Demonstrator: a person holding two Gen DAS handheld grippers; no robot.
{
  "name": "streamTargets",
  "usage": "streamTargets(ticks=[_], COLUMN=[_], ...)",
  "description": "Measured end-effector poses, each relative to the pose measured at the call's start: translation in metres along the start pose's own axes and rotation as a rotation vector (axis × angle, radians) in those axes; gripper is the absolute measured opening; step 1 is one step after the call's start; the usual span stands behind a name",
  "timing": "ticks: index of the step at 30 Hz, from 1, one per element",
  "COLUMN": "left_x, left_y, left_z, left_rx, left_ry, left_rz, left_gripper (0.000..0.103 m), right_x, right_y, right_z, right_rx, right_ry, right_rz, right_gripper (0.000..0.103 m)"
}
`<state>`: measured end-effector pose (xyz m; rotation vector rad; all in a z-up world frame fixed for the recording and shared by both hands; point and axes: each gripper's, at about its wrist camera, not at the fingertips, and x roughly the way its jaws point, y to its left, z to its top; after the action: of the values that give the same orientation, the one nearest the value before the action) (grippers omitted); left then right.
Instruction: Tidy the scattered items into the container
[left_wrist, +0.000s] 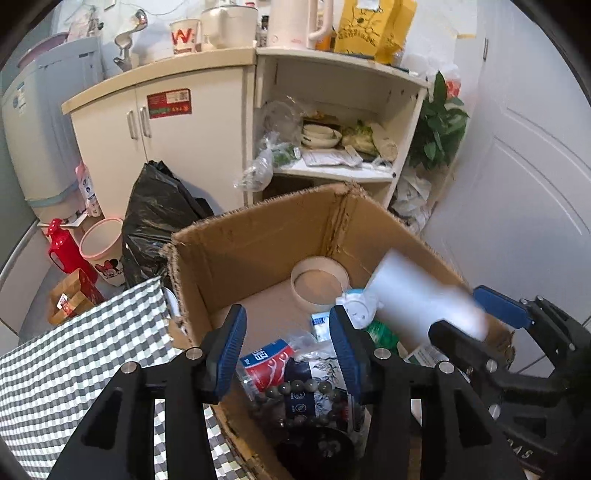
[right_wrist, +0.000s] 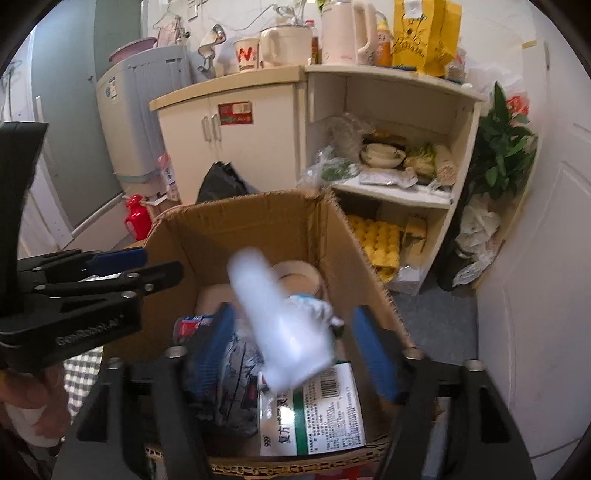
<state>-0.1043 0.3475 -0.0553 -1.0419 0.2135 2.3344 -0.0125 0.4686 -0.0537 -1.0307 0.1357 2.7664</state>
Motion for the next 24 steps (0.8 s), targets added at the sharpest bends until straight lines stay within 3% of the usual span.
streamTargets(ticks=[15,24], left_x=[-0.062,-0.11], left_y=[0.019,0.035], left_z=[0.008,0.0], left_rx=[-0.055,-0.079], left_ry=[-0.137,-0.22], left_rz=[0.074,0.137], left_gripper=[0.049,0.056], right_x=[-0.053,-0.083], right_y=[0.014,0.035], right_z=[0.017,0.02], right_rx=[0.016,-0.007], right_ry=[-0.16,-0.228], right_rz=[-0.011,0.011], right_gripper=[0.081,0.096])
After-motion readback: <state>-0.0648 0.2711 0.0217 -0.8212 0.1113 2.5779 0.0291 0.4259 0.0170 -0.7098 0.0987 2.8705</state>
